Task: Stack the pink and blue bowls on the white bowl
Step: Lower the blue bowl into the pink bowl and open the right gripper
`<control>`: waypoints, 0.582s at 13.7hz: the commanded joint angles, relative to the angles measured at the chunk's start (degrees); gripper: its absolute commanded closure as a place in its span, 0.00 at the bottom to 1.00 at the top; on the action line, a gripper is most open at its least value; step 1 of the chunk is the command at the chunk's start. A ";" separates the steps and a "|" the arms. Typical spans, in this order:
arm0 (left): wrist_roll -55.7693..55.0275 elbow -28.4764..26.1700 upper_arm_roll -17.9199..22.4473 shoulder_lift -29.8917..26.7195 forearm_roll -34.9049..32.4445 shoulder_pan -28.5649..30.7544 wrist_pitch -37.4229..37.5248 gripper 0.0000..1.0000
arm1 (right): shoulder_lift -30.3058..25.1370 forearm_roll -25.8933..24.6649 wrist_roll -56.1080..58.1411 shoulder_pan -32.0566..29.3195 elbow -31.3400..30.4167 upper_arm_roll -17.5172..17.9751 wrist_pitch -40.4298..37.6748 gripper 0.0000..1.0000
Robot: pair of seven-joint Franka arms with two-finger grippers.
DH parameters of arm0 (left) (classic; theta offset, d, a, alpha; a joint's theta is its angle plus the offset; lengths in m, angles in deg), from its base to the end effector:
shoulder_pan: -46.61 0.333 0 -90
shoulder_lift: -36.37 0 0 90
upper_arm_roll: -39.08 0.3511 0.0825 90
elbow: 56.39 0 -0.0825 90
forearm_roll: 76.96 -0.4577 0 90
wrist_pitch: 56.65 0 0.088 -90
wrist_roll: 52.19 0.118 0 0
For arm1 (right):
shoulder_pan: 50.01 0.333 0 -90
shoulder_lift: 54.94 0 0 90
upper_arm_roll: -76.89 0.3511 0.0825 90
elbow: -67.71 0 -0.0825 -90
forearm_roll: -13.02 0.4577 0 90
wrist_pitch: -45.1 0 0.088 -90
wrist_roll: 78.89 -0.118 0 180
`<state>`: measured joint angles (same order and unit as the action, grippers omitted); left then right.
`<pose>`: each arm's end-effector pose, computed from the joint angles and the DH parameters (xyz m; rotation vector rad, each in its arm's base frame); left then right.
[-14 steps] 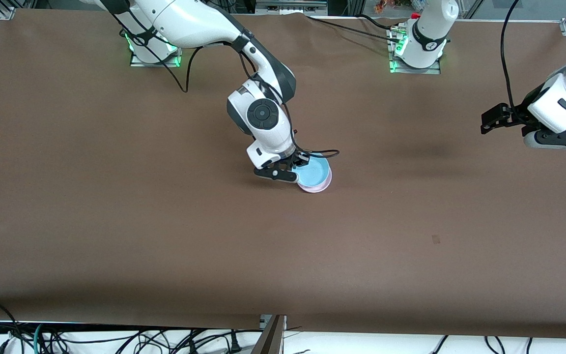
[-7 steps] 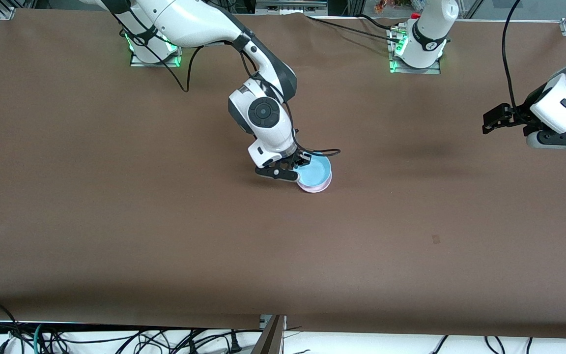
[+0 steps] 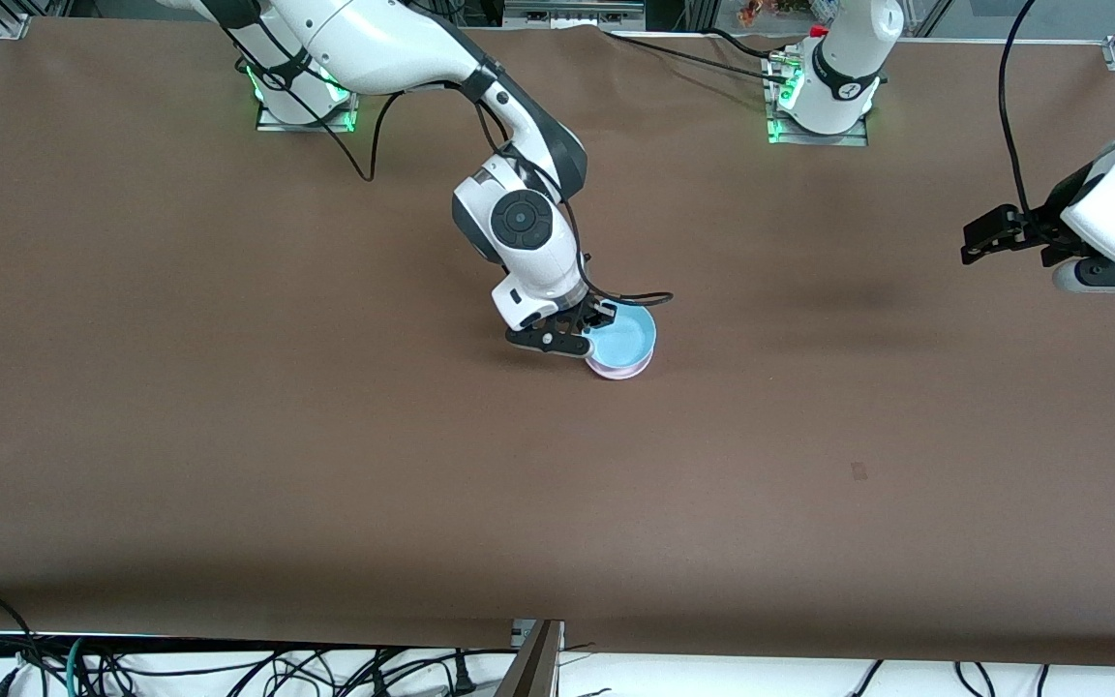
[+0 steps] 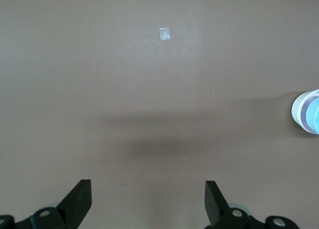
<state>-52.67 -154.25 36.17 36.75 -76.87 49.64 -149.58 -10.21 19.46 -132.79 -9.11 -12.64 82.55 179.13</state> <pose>0.6263 0.0012 0.5740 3.1366 0.0166 -0.1454 0.5830 0.5955 0.2286 -2.9015 0.3410 0.0250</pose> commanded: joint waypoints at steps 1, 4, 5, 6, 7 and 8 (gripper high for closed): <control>1.01 -0.22 -0.08 -0.47 0.26 0.39 0.64 0.00 | 0.62 -0.63 -1.47 0.49 0.28 -0.12 2.10 1.00; 1.09 -0.22 -0.08 -0.47 0.26 0.48 1.17 0.00 | 0.62 -0.55 -1.47 0.49 0.28 -0.20 2.11 0.59; 1.01 -0.22 -0.08 -0.47 0.26 0.39 1.17 0.00 | 0.53 -0.98 -1.39 0.40 0.28 -0.21 2.11 0.01; 0.57 -0.04 -0.43 -0.38 0.26 0.30 1.08 0.00 | 0.44 -1.07 -1.30 0.40 0.36 -0.38 2.11 0.00; 0.39 0.22 -0.78 -0.30 0.26 0.13 1.00 0.00 | 0.27 -0.99 -1.12 0.40 0.54 -0.47 2.02 0.00; 0.39 0.92 -0.87 -0.12 0.26 0.13 0.99 0.00 | 0.09 -0.99 -0.95 0.32 0.89 -0.56 1.58 0.00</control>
<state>-52.65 -154.23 35.84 36.75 -76.87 49.67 -148.98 -9.60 19.43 -132.95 -9.09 -12.41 82.46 181.06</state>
